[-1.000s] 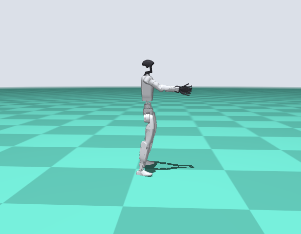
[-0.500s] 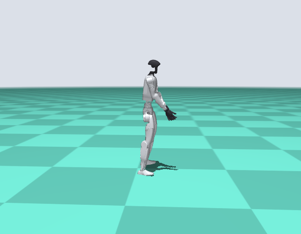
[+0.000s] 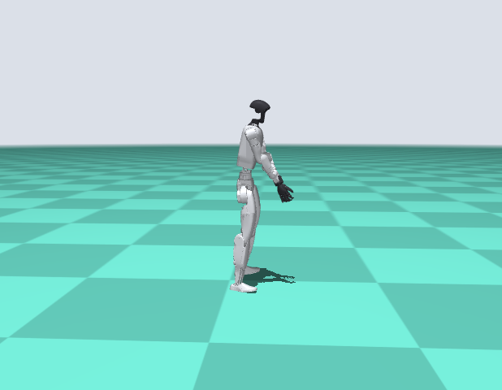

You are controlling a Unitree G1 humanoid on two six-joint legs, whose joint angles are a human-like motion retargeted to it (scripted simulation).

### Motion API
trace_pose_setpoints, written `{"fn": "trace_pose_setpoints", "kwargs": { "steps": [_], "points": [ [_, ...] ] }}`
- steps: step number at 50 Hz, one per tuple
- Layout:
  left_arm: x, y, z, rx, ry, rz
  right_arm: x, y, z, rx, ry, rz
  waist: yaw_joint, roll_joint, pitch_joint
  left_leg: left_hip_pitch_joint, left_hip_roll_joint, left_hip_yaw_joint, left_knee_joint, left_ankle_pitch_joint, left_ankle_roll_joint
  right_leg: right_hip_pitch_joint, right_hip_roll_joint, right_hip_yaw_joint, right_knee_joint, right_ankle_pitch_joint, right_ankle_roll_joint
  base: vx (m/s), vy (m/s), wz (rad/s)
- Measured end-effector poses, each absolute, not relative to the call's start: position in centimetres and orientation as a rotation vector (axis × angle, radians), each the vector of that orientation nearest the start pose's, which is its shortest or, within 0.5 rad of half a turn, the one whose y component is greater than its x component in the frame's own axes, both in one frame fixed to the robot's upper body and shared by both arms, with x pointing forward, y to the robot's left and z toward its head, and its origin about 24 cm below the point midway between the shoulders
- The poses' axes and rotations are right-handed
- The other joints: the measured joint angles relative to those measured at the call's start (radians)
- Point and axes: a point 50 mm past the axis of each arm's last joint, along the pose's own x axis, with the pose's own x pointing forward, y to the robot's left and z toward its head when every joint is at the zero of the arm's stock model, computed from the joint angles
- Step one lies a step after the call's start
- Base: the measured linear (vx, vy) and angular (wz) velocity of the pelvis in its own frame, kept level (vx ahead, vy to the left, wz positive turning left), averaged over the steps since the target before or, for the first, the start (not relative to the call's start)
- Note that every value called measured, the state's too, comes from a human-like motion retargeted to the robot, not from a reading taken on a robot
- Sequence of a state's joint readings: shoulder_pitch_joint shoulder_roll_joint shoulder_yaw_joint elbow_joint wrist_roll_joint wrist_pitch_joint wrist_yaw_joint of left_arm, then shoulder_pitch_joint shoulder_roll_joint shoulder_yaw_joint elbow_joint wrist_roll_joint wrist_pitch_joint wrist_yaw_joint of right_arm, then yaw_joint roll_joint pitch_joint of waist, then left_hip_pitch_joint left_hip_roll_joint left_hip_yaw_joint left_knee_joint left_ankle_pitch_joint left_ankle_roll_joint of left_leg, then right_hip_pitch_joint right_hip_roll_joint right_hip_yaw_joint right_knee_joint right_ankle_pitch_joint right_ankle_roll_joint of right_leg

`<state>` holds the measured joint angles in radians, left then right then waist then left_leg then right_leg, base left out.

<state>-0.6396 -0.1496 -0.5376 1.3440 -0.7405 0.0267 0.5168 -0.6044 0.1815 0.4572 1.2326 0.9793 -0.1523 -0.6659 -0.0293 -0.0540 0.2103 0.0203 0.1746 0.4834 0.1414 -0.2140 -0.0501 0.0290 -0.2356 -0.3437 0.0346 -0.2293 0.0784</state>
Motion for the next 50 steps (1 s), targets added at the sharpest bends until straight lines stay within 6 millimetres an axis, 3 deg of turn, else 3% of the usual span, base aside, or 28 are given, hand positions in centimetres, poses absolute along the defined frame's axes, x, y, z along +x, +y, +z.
{"fn": "trace_pose_setpoints", "kwargs": {
  "steps": [3,6,8,10,12,15,17,20,23,27,32,43,50],
  "points": [
    [29.7,5.9,-5.2,0.063,0.812,0.199,29.9,-4.2,-3.8,0.372,0.795,-0.486,-0.007,0.008,-0.06,0.012,-0.002,0.003,-0.002,0.0,-0.006,0.016,0.0,-0.003,-0.011,0.002,0.002,0.0,0.0,0.0],
    [34.4,6.1,0.2,0.104,0.665,0.202,34.3,-3.9,1.7,0.423,0.675,-0.473,-0.006,0.015,-0.117,0.029,-0.003,0.0,0.004,-0.004,-0.009,0.042,-0.002,-0.01,-0.018,0.001,0.004,0.06,0.01,0.04],
    [37.8,5.8,5.9,0.117,0.5,0.196,37.5,-4.0,7.3,0.448,0.525,-0.438,0.001,0.021,-0.151,0.04,-0.003,-0.004,0.011,-0.008,-0.014,0.061,-0.004,-0.018,-0.019,-0.001,0.009,0.08,0.02,0.11],
    [40.5,5.2,12.9,0.115,0.299,0.175,40.2,-4.3,14.5,0.471,0.327,-0.388,0.012,0.027,-0.181,0.05,-0.002,-0.01,0.019,-0.012,-0.018,0.078,-0.005,-0.026,-0.016,-0.004,0.011,0.09,0.02,0.15],
    [41.9,4.7,20.6,0.101,0.07,0.149,41.5,-4.4,22.3,0.483,0.097,-0.319,0.019,0.032,-0.212,0.057,0.0,-0.016,0.025,-0.014,-0.025,0.091,-0.006,-0.034,-0.012,-0.007,0.016,0.1,0.02,0.15],
    [41.5,4.4,31.9,0.082,-0.272,0.1,40.2,-3.8,33.8,0.502,-0.252,-0.18,0.022,0.036,-0.252,0.065,0.001,-0.023,0.029,-0.019,-0.032,0.105,-0.006,-0.042,-0.008,-0.012,0.019,0.11,0.02,0.12],
    [39.3,3.9,39.5,0.066,-0.503,0.059,37.6,-3.6,41.1,0.498,-0.486,-0.097,0.032,0.036,-0.248,0.069,0.002,-0.025,0.031,-0.025,-0.032,0.113,-0.005,-0.046,-0.01,-0.016,0.017,0.12,0.01,0.07],
    [35.2,3.7,47.1,0.066,-0.769,0.016,33.2,-2.9,48.0,0.462,-0.75,-0.01,0.035,0.037,-0.274,0.077,0.002,-0.024,0.026,-0.029,-0.037,0.121,-0.004,-0.05,-0.015,-0.019,0.021,0.12,0.01,0.02],
    [31.1,3.5,52.0,0.068,-0.962,-0.012,29.0,-2.6,52.5,0.428,-0.945,0.016,0.036,0.04,-0.29,0.081,0.003,-0.022,0.022,-0.035,-0.041,0.125,-0.002,-0.053,-0.019,-0.023,0.025,0.11,0.0,0.01],
    [27.6,3.0,55.2,0.074,-1.094,-0.021,25.5,-2.6,55.7,0.399,-1.089,-0.003,0.044,0.039,-0.308,0.089,0.005,-0.02,0.021,-0.041,-0.045,0.133,-0.001,-0.056,-0.018,-0.029,0.028,0.09,0.0,0.0],
    [26.4,2.7,56.2,0.072,-1.124,-0.02,24.2,-2.7,56.8,0.362,-1.14,-0.029,0.059,0.033,-0.318,0.103,0.007,-0.014,0.025,-0.048,-0.046,0.144,-0.002,-0.053,-0.014,-0.035,0.031,0.05,0.0,-0.03],
    [28.2,3.4,54.7,0.114,-1.066,-0.029,25.8,-2.7,55.6,0.298,-1.095,-0.026,0.064,0.029,-0.293,0.119,0.007,-0.004,0.03,-0.049,-0.044,0.152,-0.004,-0.041,-0.009,-0.037,0.033,0.0,0.0,0.0],
    [30.3,3.4,52.6,0.161,-1.001,-0.043,27.7,-2.7,54.2,0.384,-0.998,0.023,0.061,0.025,-0.26,0.119,0.003,-0.001,0.02,-0.044,-0.037,0.141,-0.006,-0.032,-0.002,-0.037,0.027,-0.04,0.0,-0.03]
  ]
}}
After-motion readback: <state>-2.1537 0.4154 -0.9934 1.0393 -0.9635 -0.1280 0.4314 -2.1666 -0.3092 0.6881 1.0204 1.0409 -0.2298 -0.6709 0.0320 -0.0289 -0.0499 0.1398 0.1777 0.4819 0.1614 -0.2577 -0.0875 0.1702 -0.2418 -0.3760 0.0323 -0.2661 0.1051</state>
